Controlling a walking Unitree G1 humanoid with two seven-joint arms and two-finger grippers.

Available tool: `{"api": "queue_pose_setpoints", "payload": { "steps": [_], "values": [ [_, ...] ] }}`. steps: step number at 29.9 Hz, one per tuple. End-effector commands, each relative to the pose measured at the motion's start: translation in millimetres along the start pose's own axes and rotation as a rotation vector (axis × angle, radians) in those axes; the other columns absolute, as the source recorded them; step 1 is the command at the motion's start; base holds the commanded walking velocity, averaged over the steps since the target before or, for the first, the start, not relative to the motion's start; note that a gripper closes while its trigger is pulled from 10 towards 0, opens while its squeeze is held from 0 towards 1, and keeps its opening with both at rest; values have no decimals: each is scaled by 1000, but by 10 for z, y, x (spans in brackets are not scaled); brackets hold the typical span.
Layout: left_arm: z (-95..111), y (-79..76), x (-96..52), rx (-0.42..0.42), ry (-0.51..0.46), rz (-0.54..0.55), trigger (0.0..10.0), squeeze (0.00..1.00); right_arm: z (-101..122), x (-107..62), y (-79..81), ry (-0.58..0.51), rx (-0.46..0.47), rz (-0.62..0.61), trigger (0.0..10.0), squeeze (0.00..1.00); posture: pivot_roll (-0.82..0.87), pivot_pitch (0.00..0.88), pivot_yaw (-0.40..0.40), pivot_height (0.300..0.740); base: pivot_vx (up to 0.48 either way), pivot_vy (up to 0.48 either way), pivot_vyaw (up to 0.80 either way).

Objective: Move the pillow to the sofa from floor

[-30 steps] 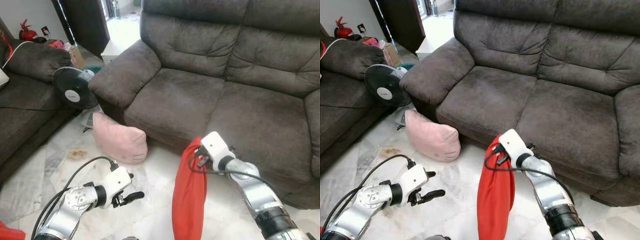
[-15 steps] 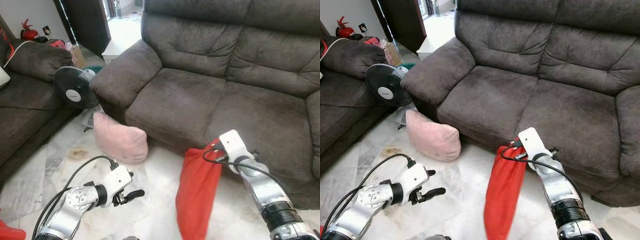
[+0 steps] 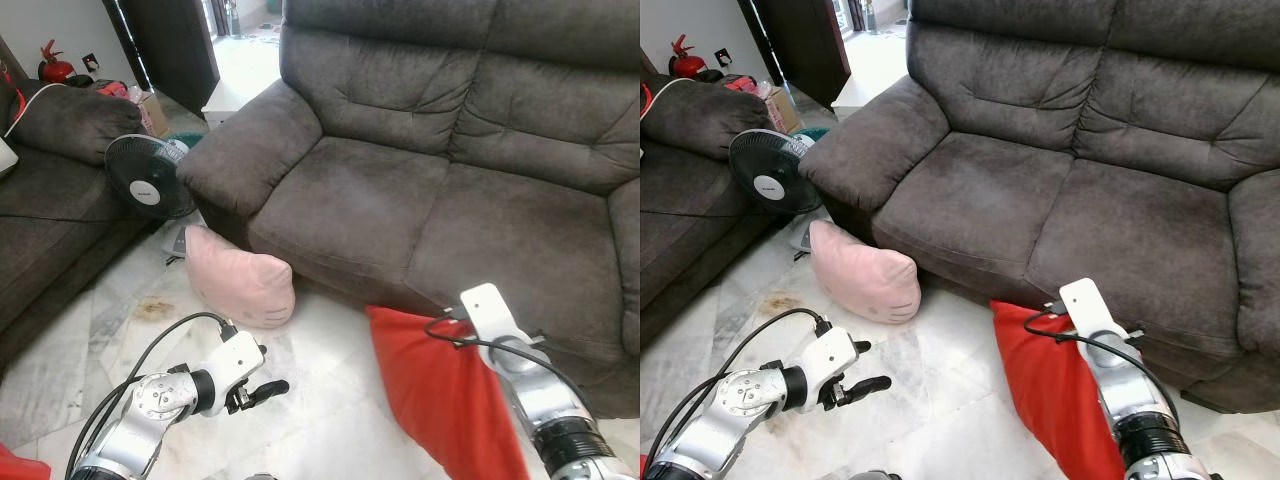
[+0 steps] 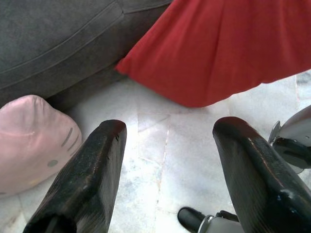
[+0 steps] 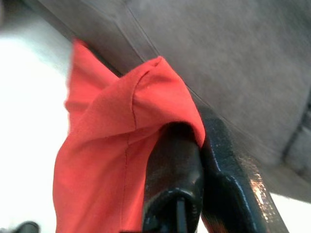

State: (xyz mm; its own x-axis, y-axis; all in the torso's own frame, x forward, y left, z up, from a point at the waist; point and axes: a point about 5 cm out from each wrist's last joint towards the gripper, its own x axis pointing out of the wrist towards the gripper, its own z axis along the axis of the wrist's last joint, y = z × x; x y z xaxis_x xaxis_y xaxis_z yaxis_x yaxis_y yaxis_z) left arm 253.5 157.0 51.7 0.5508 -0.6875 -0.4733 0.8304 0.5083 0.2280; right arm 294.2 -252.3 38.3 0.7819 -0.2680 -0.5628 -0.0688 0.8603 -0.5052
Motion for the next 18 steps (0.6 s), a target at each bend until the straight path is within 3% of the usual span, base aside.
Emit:
{"api": "queue_pose_setpoints", "payload": {
  "steps": [1, 8, 11, 13, 16, 18],
  "values": [
    [-38, -11, -25, 2, 23, -6, 10000, 0, 47, -5, -76, -24, 2, -39, 10000, 0, 112, 60, 21, 740, 0, 0, 0],
    [-47, -24, -2, 4, 22, -1, 10000, 0, -36, 8, -37, -25, 28, -43, 10000, 0, 112, 63, 22, 740, 0, 0, 0],
    [-52, -17, -2, 5, 24, 4, 10000, 0, 251, -45, 225, -182, 144, 146, 10000, 0, 113, 64, 23, 740, 0, 0, 0],
    [-52, -15, -3, 6, 24, 5, 10000, 0, 321, -68, 289, -220, 166, 202, 10000, 0, 113, 64, 23, 740, 0, 0, 0],
    [-53, -11, -3, 7, 24, 9, 10000, 0, 423, -112, 427, -272, 116, 285, 10000, 0, 116, 65, 20, 740, 0, 0, 0],
    [-52, -11, -3, 7, 23, 10, 10000, 0, 449, -120, 434, -276, 140, 296, 10000, 0, 116, 65, 19, 740, 0, 0, 0]
  ]
}}
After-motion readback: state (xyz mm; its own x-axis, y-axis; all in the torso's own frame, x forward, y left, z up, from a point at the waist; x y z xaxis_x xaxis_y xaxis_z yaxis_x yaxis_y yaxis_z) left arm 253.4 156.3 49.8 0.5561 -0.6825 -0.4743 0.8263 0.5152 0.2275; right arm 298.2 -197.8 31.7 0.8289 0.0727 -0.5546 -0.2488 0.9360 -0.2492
